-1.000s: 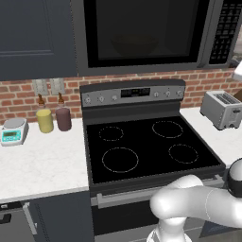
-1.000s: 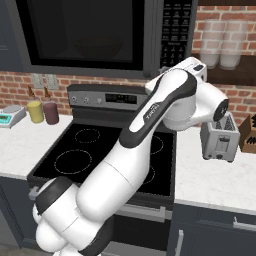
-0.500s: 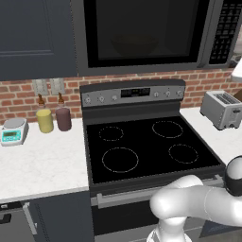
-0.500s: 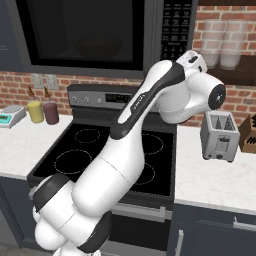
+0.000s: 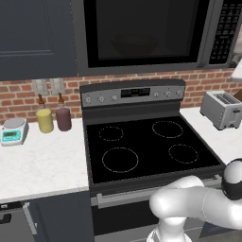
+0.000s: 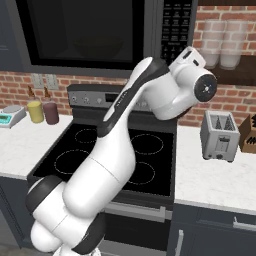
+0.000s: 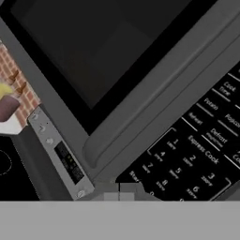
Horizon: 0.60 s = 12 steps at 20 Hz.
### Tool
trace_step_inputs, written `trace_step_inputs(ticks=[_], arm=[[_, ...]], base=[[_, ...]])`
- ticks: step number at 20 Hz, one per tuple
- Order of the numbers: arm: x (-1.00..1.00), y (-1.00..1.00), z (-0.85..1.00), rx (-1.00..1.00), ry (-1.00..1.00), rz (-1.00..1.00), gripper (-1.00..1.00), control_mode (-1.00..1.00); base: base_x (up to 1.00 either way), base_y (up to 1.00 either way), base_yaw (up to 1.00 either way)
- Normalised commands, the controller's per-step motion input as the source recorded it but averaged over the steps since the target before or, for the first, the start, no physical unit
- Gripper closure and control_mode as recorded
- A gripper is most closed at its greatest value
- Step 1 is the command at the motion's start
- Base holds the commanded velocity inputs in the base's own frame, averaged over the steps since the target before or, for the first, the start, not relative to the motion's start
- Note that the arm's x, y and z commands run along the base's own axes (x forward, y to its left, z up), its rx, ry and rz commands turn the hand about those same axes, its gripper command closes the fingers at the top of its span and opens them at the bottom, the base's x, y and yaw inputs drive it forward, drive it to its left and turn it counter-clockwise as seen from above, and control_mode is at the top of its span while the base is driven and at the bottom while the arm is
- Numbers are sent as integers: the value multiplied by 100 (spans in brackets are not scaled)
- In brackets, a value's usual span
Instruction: Open the microwave, place the bowl with waffle inside the microwave, then close the microwave door and turn it on.
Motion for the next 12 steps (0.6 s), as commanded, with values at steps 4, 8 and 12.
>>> trace_step_inputs(ticks=[4, 8, 12], arm=[[0, 15, -25, -6, 0, -2, 100, -100], [0, 7, -20, -5, 0, 0, 100, -100], [13, 2, 0, -6, 0, -1, 100, -100]], base=[[0, 0, 0], [0, 0, 0], [0, 0, 0]])
